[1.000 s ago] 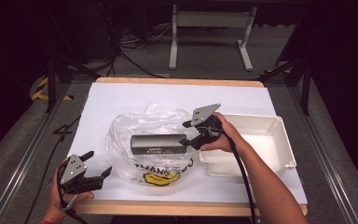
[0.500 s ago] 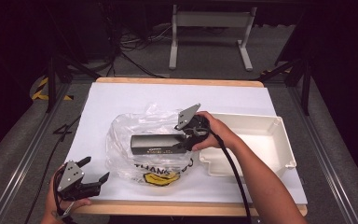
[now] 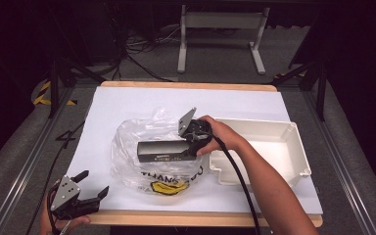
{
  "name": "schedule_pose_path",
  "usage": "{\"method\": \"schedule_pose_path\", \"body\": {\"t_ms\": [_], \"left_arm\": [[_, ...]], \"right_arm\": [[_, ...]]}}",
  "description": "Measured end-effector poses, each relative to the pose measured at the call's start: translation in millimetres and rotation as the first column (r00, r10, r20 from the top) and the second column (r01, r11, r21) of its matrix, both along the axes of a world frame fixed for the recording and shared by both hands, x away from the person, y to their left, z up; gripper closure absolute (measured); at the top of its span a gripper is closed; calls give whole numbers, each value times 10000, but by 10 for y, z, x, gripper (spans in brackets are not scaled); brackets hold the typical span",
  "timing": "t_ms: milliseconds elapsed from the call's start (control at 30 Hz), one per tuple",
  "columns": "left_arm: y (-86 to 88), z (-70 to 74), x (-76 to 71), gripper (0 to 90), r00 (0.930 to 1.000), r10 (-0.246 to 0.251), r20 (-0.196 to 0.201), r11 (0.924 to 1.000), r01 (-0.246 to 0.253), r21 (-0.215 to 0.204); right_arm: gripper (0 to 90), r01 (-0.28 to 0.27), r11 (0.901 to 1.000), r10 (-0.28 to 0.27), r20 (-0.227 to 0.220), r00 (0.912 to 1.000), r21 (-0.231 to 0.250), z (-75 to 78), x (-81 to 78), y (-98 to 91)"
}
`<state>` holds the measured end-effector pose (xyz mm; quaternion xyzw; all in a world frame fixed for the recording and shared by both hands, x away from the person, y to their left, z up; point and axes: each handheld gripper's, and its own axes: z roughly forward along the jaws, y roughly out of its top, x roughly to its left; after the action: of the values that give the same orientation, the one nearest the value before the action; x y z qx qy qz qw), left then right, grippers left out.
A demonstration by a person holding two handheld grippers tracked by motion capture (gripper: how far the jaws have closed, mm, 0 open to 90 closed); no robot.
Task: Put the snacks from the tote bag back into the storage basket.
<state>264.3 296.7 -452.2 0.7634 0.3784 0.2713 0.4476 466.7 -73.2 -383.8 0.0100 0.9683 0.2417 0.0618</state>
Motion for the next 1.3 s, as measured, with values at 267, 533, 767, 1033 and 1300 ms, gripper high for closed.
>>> {"method": "schedule_pose_path", "body": {"t_ms": [267, 533, 767, 1033, 1300], "left_arm": [[-38, 5, 40, 158, 9999, -141, -13, 9999, 141, 12], [-73, 8, 89, 158, 9996, -279, -14, 9996, 279, 42], [-80, 9, 108, 158, 9994, -337, -101, 9994, 337, -45], [-58, 6, 109, 157, 9995, -291, -94, 9995, 290, -128], [-61, 0, 114, 157, 9995, -299, -125, 9995, 298, -87]], "right_arm": [[373, -176, 9988, 164, -258, 9995, -447, -84, 19, 78], [413, -291, 9973, 272, -292, 9992, -668, -84, 3, 107], [426, -327, 9928, 309, -169, 9994, -1153, -43, -29, 166], [428, -302, 9960, 298, -66, 9995, -835, 5, -61, 153], [429, -286, 9988, 293, 167, 9994, -397, 104, -75, 84]]}}
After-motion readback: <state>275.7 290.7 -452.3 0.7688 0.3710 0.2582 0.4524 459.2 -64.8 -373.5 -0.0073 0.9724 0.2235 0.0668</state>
